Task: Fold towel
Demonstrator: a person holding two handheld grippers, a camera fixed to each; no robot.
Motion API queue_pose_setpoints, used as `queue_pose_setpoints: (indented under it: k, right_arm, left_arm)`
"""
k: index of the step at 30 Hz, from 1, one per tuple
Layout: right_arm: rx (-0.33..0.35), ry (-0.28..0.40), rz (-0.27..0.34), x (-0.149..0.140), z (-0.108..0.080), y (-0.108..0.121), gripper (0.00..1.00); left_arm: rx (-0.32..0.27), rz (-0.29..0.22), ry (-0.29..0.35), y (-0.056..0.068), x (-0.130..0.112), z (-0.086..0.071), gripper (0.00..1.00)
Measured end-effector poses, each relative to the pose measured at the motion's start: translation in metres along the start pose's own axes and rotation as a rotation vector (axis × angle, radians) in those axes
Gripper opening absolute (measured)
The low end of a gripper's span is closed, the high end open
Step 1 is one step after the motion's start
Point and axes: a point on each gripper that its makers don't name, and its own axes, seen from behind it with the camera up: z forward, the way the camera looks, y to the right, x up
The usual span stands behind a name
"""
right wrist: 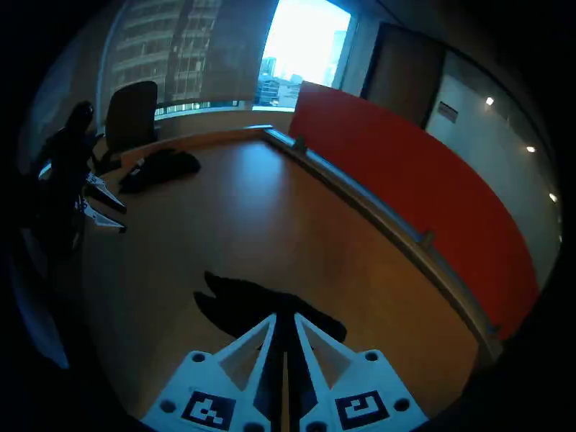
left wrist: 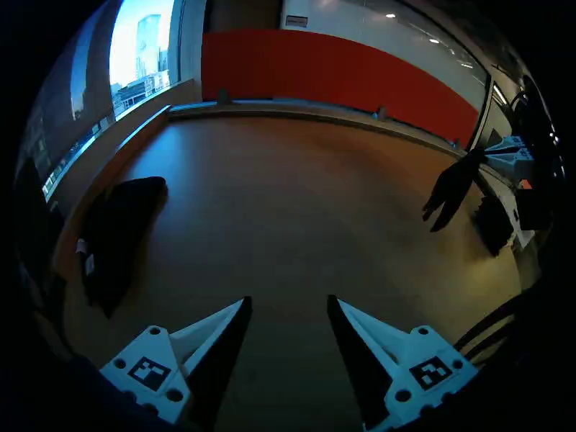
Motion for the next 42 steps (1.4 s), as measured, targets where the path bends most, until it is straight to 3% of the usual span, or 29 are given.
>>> queue_pose_setpoints:
  k: [24,42]
  right_arm:
    - [-0.139,-0.079,0.067,-0.067,-0.06,0.124,0.06]
    - [-0.21,-0.125,0.096,-0.103,-0.087,0.196,0.06]
  left_arm:
    - [0.007,0.026,-0.009,0.013,0.011,0.011,0.77]
    - [0.029,0.035,-0.019,0.018,0.015,0.015,0.77]
